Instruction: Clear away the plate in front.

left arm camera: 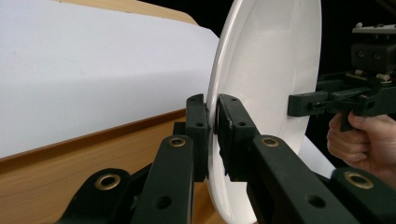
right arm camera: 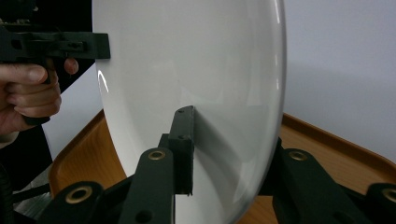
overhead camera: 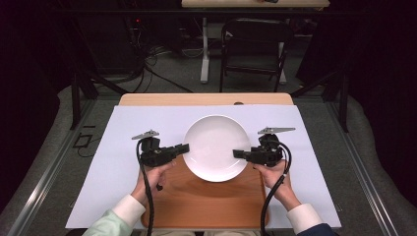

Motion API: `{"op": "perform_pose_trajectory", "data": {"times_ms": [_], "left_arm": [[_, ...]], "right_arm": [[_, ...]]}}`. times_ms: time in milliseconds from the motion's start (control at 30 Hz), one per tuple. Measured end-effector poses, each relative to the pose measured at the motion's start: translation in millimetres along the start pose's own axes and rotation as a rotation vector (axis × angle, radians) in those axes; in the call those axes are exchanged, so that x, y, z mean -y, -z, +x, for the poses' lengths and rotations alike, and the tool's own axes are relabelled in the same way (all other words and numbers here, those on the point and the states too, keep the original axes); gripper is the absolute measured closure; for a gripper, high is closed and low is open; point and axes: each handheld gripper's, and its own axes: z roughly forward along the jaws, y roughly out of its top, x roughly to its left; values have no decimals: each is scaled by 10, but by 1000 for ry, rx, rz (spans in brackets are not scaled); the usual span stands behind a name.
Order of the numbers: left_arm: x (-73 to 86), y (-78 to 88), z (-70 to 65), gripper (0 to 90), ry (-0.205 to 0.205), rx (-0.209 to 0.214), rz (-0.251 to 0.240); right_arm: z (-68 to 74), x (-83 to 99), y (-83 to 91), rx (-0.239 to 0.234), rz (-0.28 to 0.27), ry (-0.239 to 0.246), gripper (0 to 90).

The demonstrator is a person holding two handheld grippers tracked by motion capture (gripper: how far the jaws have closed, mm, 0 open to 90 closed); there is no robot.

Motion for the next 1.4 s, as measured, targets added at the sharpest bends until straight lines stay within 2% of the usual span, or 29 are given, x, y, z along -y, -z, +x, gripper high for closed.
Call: {"op": "perform_pose_trajectory", "data": {"times_ms": [167,233,267,467,667,1000,1400], "left_arm": [[9,12,-6,822,-14,1,9],[7,13,-17,814,-18,-11,14],[4,26,-44,811,-41,-34,15],[22,92,-56,808,-66,-30,16],[66,208,-58,803,-69,-31,9],[152,362,-90,805,-80,-25,11],[243,464,-93,806,-64,-17,21]], "right_arm": [[64,2,44,14,-5,35,694],[81,4,54,17,-4,40,698],[116,4,58,23,-2,58,702],[184,13,71,24,3,84,713],[304,29,60,17,8,116,721],[440,89,49,2,24,130,728],[525,139,29,-8,47,147,729]]}}
